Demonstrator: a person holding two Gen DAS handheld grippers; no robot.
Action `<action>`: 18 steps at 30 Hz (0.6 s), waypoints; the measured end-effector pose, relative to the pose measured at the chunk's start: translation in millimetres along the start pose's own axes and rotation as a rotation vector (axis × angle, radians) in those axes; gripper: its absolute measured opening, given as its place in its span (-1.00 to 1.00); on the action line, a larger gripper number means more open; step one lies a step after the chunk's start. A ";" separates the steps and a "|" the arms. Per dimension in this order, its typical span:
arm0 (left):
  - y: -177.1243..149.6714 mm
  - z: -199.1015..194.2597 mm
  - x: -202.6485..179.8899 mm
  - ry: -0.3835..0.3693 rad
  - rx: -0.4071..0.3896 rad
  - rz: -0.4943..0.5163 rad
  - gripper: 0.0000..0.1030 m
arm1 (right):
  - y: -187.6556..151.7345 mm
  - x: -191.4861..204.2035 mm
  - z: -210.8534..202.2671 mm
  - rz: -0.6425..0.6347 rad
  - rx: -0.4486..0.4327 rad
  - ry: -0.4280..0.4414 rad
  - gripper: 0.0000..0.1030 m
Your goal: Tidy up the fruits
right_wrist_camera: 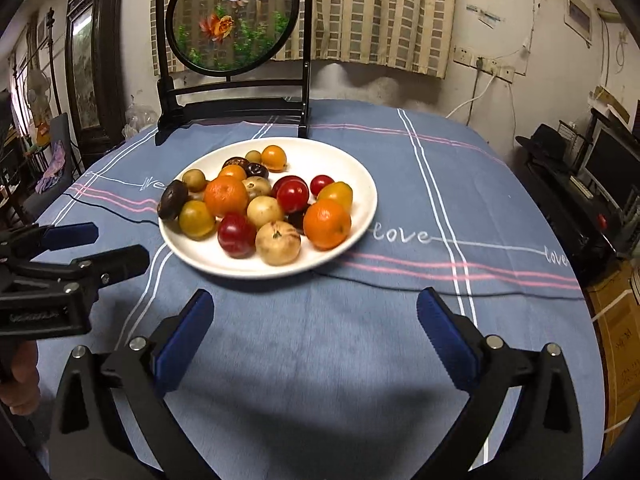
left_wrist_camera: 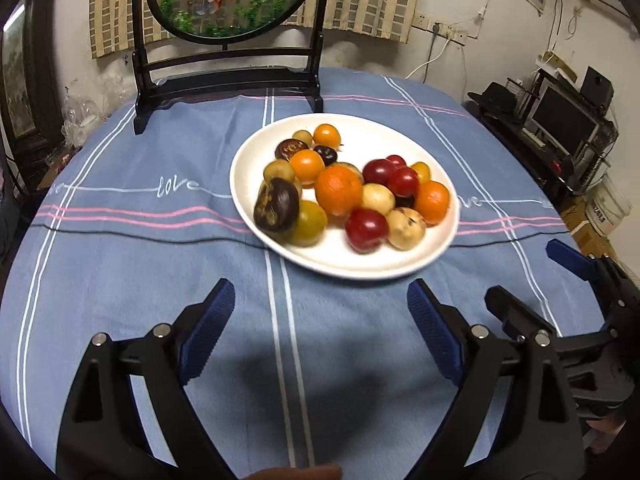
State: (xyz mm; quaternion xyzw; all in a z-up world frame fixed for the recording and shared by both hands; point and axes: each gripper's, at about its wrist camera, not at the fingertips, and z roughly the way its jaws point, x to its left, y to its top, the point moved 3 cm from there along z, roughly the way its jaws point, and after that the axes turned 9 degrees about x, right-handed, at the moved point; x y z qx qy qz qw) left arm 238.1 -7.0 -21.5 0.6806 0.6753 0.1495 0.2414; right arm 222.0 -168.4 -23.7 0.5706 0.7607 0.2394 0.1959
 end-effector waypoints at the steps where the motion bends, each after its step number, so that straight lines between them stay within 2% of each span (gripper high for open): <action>1: -3.3 -2.3 -1.2 0.005 -0.002 0.004 0.76 | -1.6 -0.1 -2.7 0.007 -0.002 -0.001 0.97; 6: -21.0 -15.7 -3.5 0.024 -0.032 -0.003 0.76 | -10.8 0.1 -11.5 0.037 -0.009 0.007 0.97; 12: -33.7 -20.7 -5.8 0.032 -0.027 0.016 0.77 | -19.1 -0.5 -14.3 0.058 0.002 0.004 0.97; 18: -40.4 -25.6 -0.5 0.052 -0.041 -0.010 0.78 | -27.8 -3.4 -14.2 0.079 0.017 0.010 0.97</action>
